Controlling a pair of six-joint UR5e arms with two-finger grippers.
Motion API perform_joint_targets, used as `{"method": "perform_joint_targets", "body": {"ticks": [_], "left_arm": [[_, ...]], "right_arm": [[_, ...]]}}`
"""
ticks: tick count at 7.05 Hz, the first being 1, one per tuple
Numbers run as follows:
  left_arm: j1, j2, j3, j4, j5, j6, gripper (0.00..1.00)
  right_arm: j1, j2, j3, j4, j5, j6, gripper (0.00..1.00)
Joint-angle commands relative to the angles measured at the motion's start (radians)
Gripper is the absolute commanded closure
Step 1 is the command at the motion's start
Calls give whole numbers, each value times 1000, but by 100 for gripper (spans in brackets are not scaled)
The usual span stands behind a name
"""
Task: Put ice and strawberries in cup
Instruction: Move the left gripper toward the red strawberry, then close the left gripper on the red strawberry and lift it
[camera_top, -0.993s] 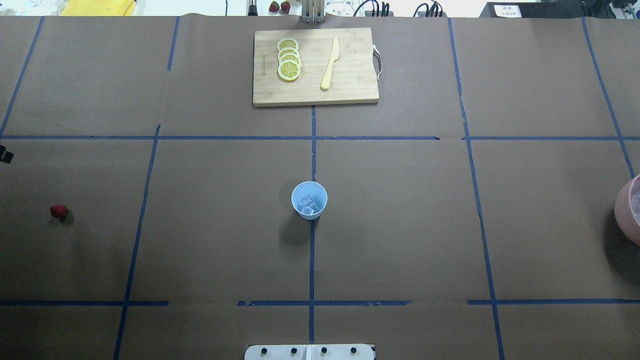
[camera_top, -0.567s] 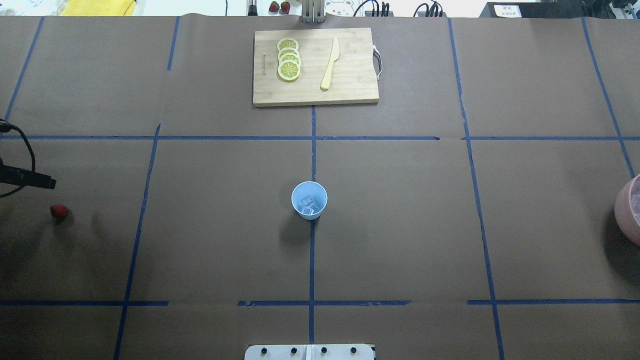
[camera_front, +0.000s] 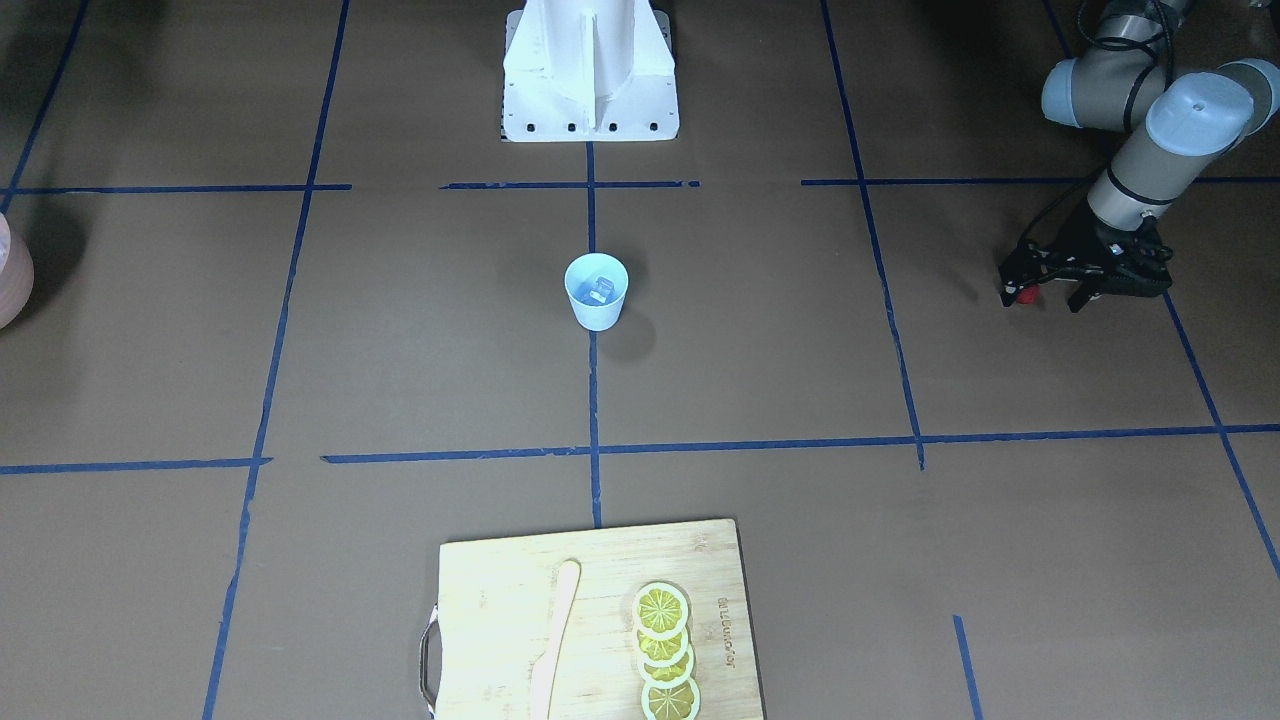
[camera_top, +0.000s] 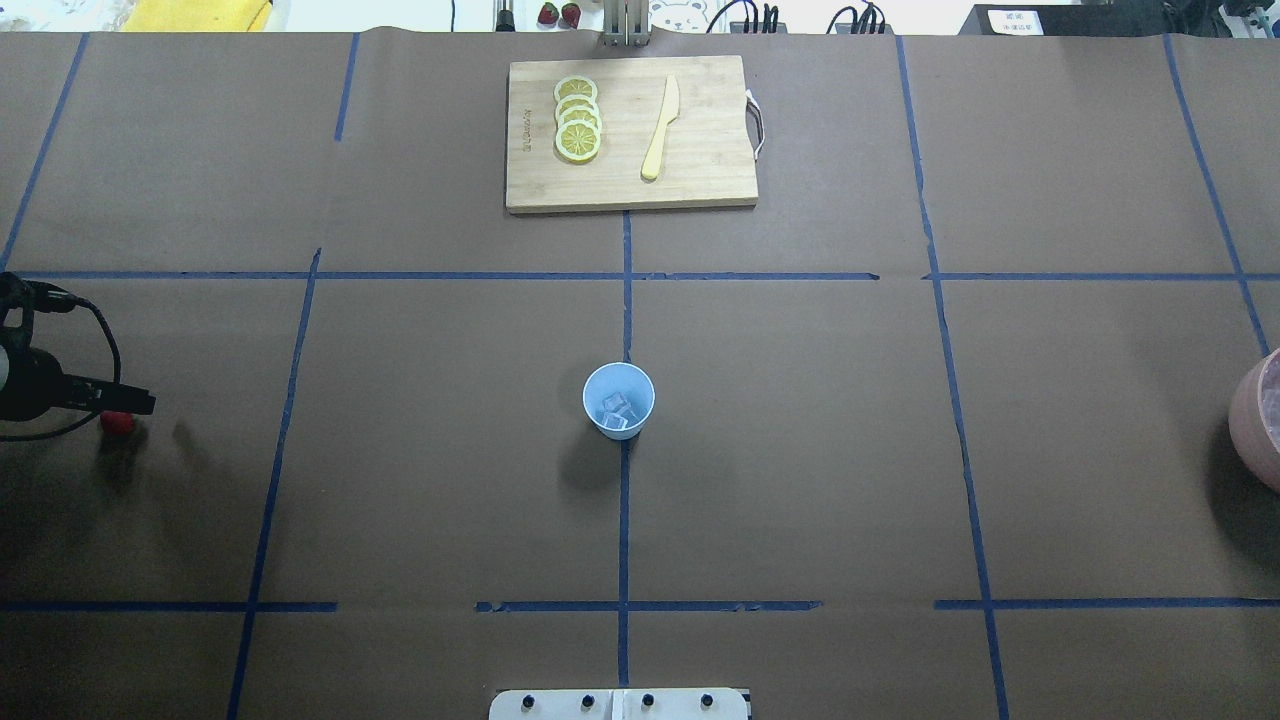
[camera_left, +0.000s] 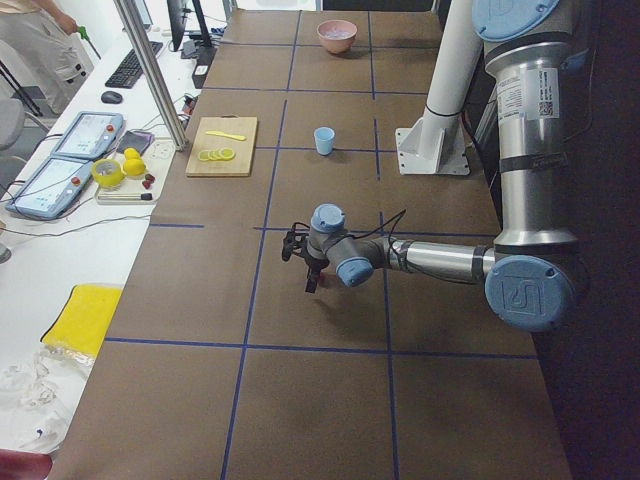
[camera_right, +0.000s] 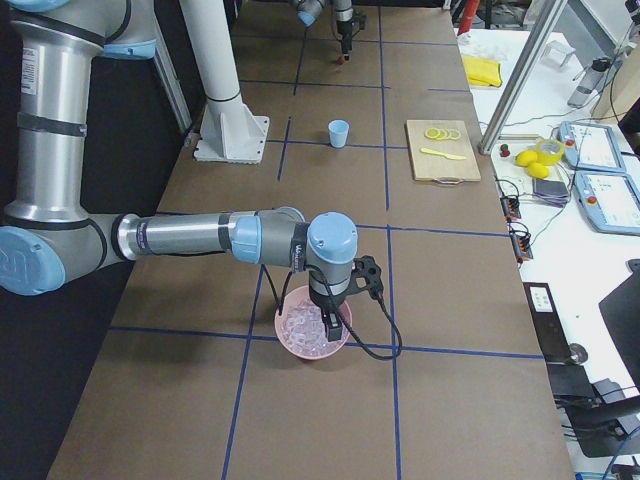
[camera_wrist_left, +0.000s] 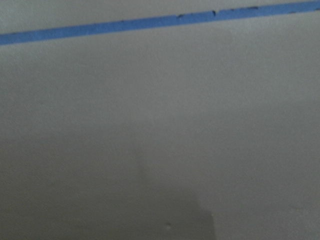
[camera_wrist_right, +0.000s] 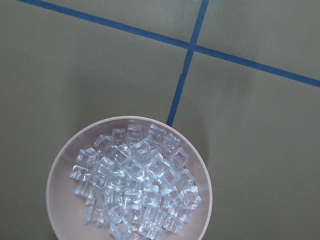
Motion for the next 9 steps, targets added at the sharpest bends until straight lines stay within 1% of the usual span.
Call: {"method": "perform_joint_targets", "body": {"ticks": [1,3,4,5,6,7,9], "left_arm": [[17,13,-1,2,-4,-3,0],[24,28,-11,2,-9,-4,0],[24,30,-15,0,-9,-6,9],[24,30,-15,0,-9,-6,43],[24,30,-15,2,-9,-4,89],[24,29,-17,2,-10,-3,100],[24,29,-44,9,-14,0,100]], "right_arm": [[4,-4,0,0,0,0,1],[6,-4,0,0,0,0,1],[6,-4,2,0,0,0,1],[6,-4,0,1,0,0,1],[6,-4,0,1,0,2,1],[6,-3,0,1,0,2,1],[6,-3,2,1,0,2,1]]}}
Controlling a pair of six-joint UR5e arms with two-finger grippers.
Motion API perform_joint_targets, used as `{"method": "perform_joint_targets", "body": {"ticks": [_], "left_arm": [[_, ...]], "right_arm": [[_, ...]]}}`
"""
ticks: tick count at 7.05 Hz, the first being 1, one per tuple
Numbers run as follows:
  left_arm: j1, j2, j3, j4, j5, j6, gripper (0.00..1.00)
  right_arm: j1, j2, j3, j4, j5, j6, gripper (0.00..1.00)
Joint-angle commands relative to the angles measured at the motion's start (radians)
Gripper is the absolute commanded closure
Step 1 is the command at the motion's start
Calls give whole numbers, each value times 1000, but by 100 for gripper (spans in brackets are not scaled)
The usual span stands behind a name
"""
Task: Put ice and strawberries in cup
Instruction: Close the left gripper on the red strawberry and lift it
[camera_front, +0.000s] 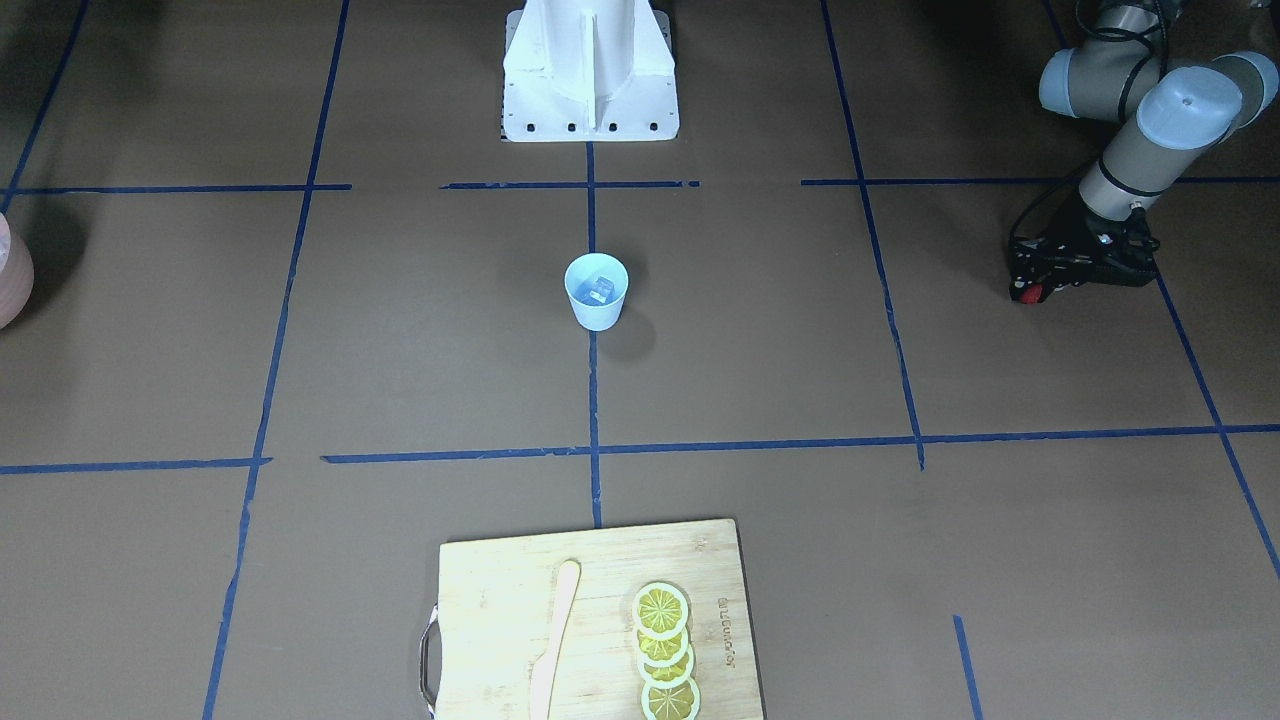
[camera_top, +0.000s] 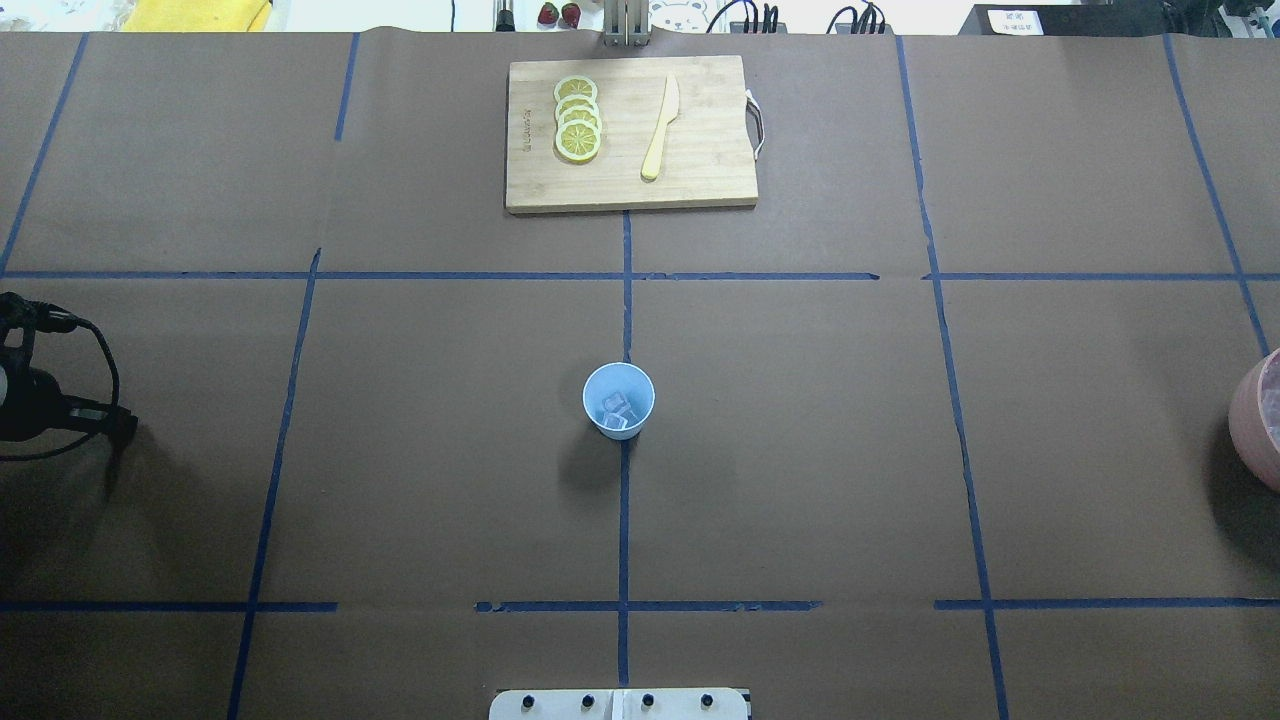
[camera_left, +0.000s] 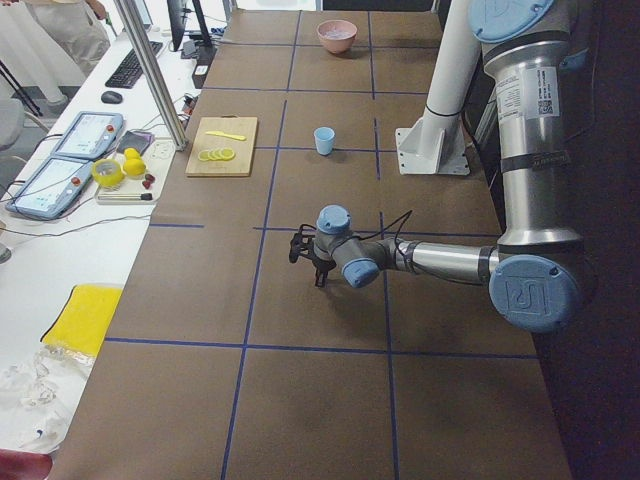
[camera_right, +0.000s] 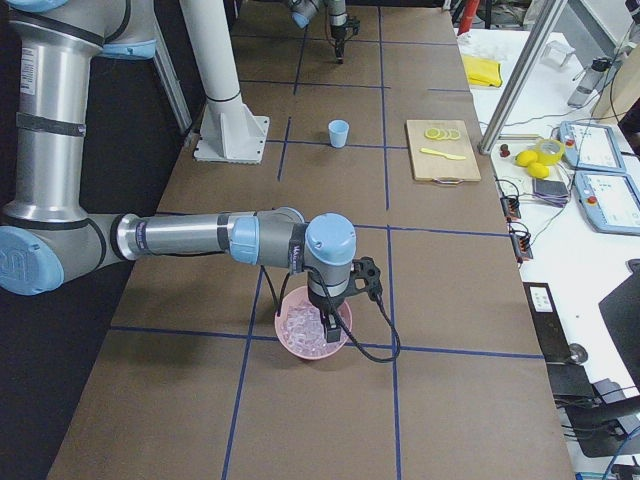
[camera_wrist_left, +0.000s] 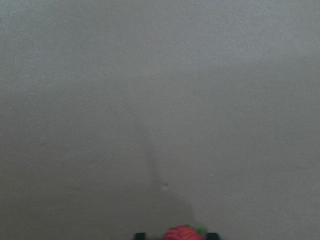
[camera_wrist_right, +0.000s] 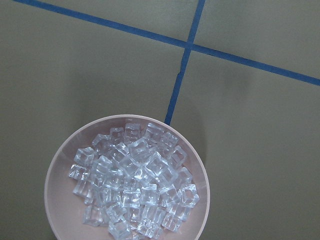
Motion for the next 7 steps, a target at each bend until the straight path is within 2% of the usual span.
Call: {"method": "perform_joint_targets", "body": {"ticks": [1,3,5,7], "left_arm": [[0,-3,-69,80,-19,9,100],[-14,-11,-187,197,-31,16,100],[-18,-55,-318,405,-82,16,100],[-20,-261,-416,765,-81,16,100]], "right_arm": [[0,0,3,1,0,2,1],[2,0,4,-1,0,2,1],[2,0,4,1,0,2,1],[8,-1,6,-1,0,0,1]]}}
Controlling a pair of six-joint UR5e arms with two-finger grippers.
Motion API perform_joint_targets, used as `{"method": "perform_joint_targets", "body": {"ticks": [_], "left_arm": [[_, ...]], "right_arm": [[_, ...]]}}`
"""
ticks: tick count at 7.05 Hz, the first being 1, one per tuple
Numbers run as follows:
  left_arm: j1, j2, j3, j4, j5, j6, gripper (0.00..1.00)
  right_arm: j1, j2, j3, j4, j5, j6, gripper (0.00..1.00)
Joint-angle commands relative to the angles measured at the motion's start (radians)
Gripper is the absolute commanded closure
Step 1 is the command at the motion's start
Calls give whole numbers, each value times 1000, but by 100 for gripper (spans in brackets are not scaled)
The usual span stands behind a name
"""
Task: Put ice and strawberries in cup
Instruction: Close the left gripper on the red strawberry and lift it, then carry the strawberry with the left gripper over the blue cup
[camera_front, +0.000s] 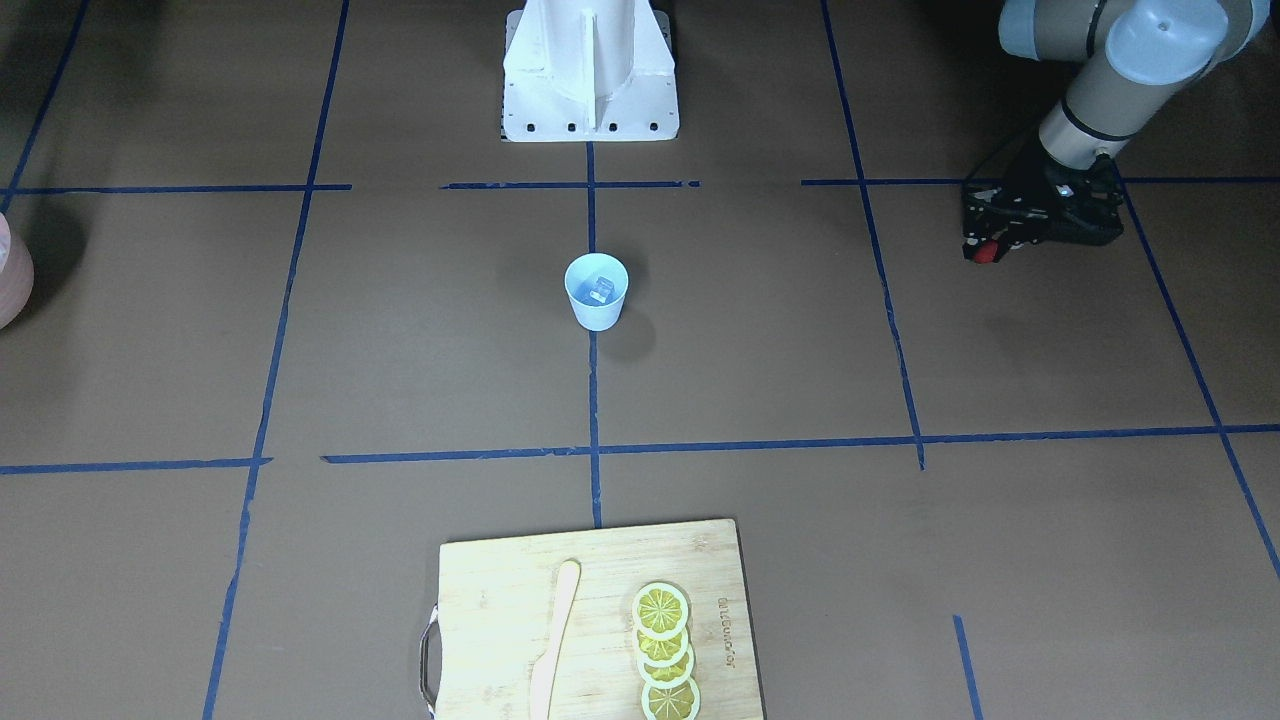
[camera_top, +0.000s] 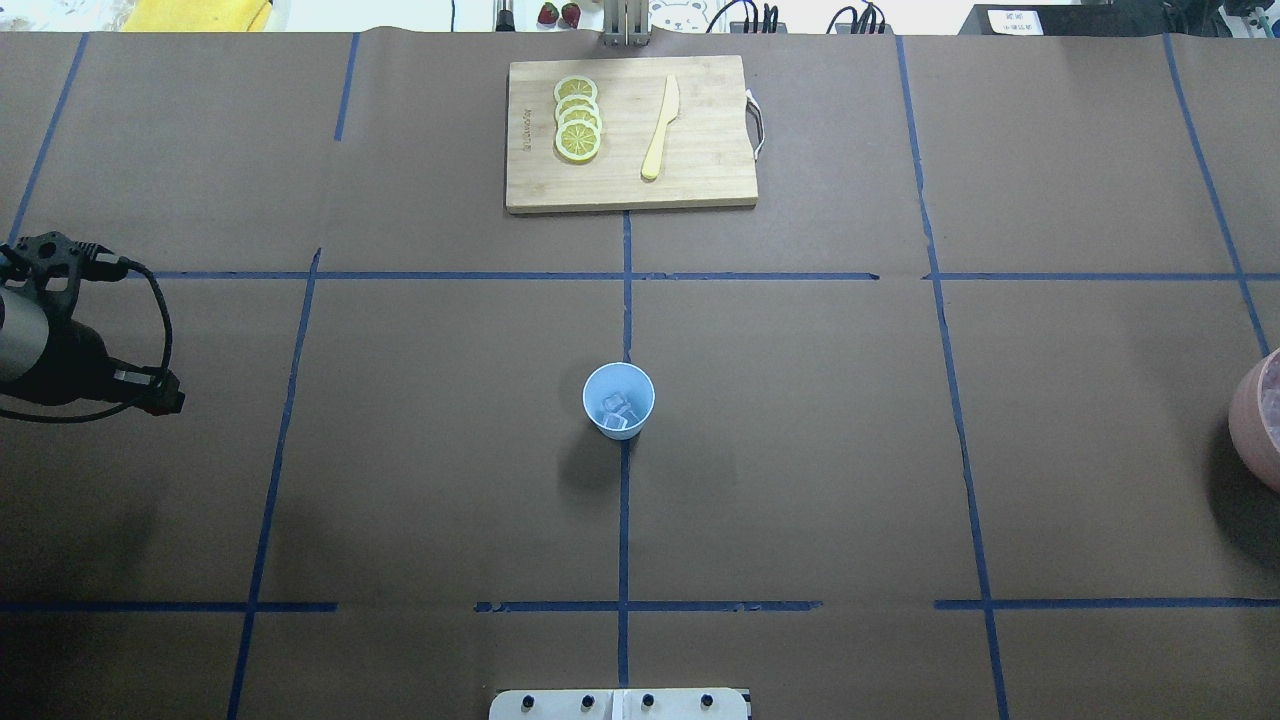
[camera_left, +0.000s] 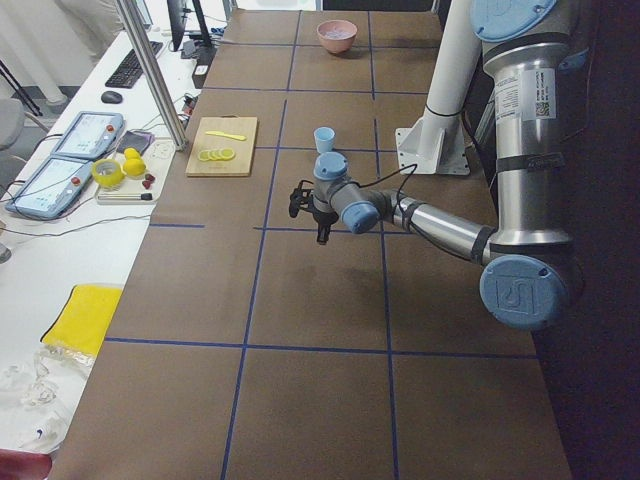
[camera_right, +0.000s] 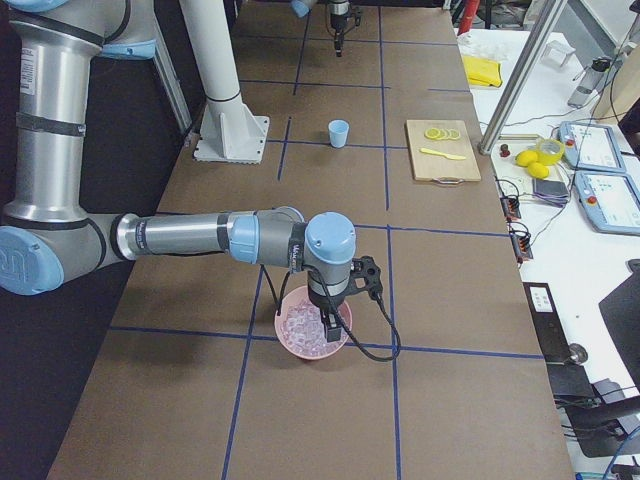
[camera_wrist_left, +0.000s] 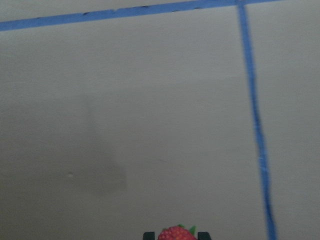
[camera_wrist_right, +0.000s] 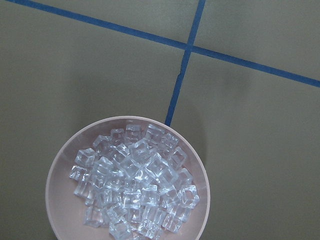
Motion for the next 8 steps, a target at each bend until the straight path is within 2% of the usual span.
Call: {"method": "perform_joint_targets", "body": {"ticks": [1,2,3,4,5,8], "left_arm": [[-3,-223,-70,293,3,-14,100],[0,-318,-69,384,5,-20,100],[11,-439,-58,485,12,-110,100],[82,-495,-55,498,48,-220,100],[171,-570,-23,498,144,-338,100],[284,-863,256,489,261,-567,98]], "right_arm": [[5,-1,2,0,0,1,1],[8,-1,3,0,0,1,1],[11,-1,3,0,0,2,1],[13,-1,5,-1,0,2,1],[13,-1,5,0,0,7,1],[14,-1,5,-1,2,9,1]]}}
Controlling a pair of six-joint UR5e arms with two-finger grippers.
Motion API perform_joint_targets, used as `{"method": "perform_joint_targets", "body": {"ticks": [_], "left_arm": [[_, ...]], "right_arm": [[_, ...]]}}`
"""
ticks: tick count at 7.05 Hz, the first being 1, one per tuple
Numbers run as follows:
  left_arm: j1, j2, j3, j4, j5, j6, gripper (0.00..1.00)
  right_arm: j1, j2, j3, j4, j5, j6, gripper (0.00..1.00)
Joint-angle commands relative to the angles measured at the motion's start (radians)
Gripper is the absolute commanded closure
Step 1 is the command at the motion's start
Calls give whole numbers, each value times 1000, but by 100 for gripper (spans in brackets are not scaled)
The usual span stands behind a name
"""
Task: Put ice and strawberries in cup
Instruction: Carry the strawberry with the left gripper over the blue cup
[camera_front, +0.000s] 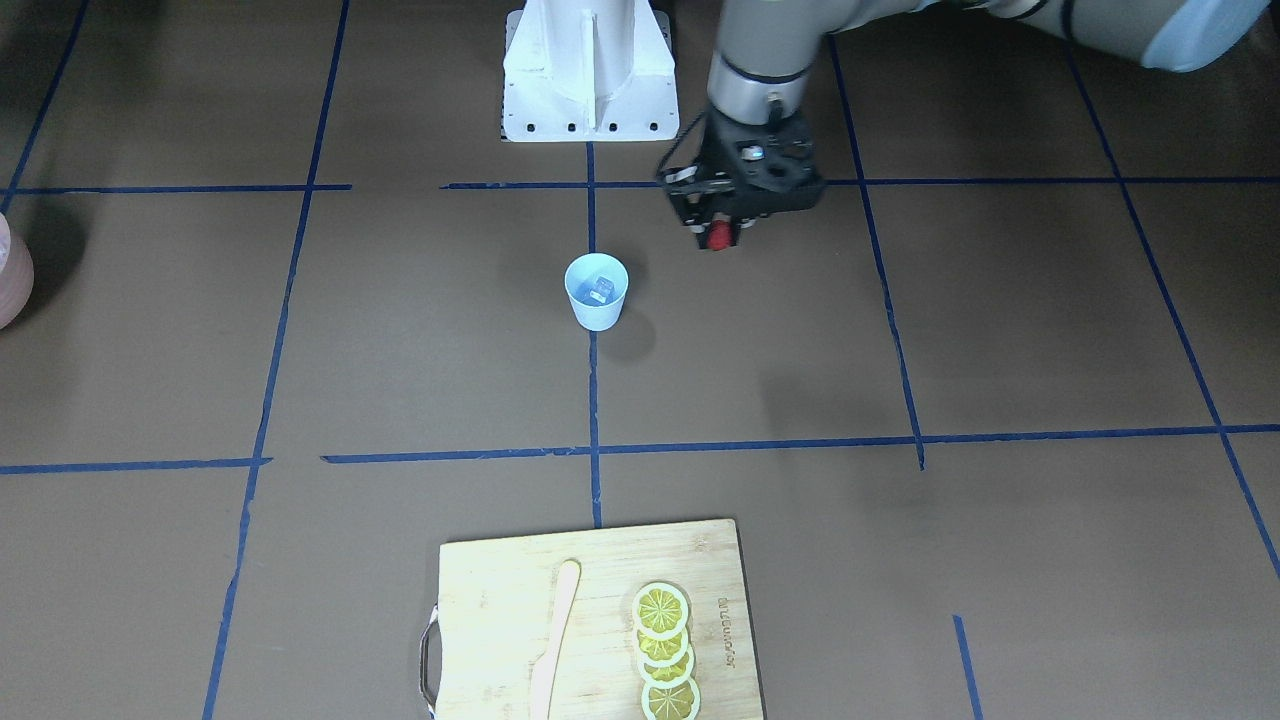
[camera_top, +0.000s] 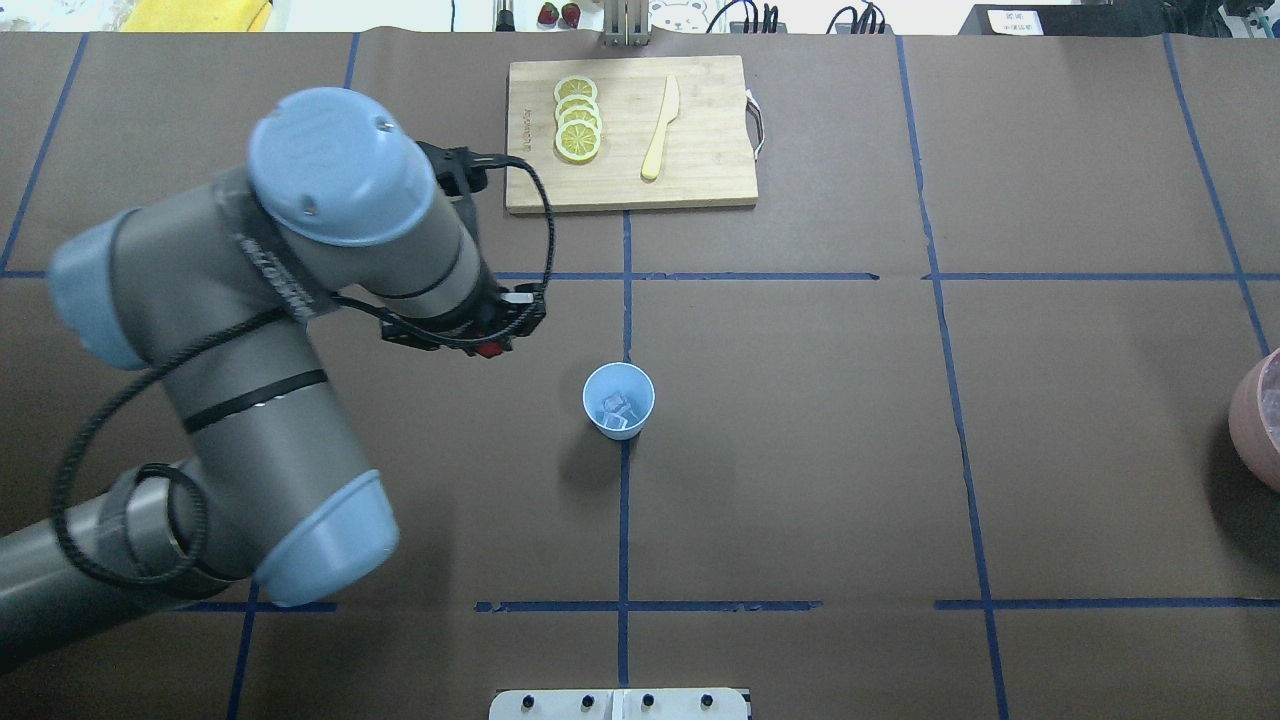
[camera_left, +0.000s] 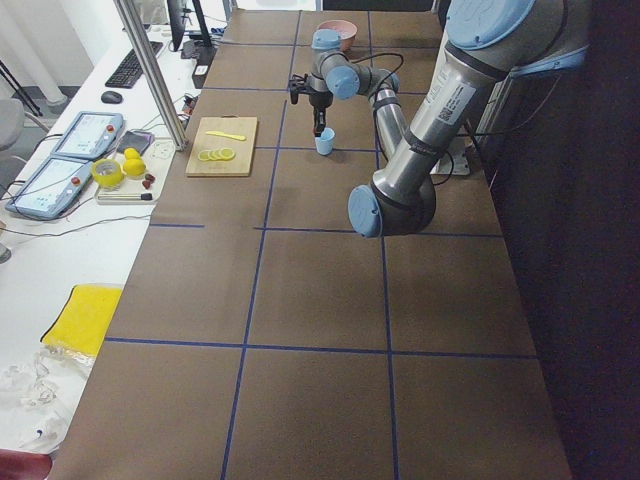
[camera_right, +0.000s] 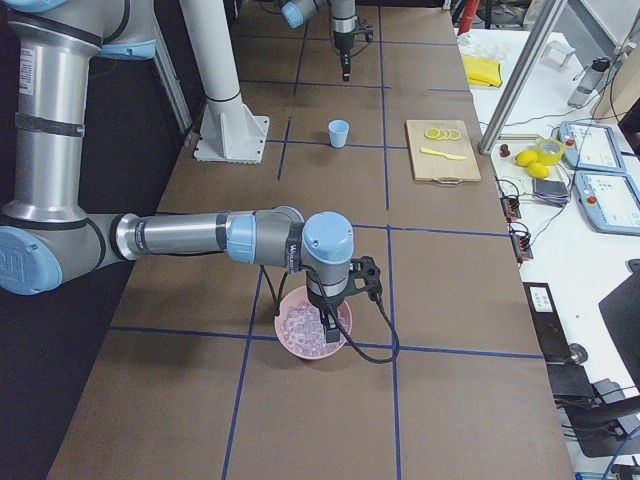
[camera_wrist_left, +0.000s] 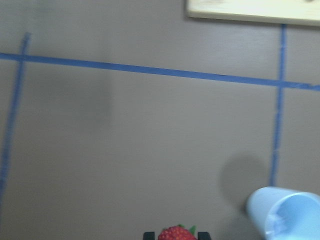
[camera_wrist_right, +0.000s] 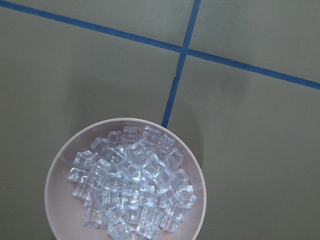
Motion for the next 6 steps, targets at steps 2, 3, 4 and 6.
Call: {"method": "perform_joint_targets", "body": {"ticks": [2,3,4,6], "left_arm": [[73,-174,204,-27,67,-126,95],[96,-173,208,-35,81,-135,90],[98,-173,212,-35,79,-139,78],[98,-168,211,-35,81,-139,30]], "right_arm": [[1,0,0,0,-1,0,1],[1,0,-2,0,1,-1,1],[1,0,-2,0,1,-1,1],[1,0,0,0,1,-1,1]]}}
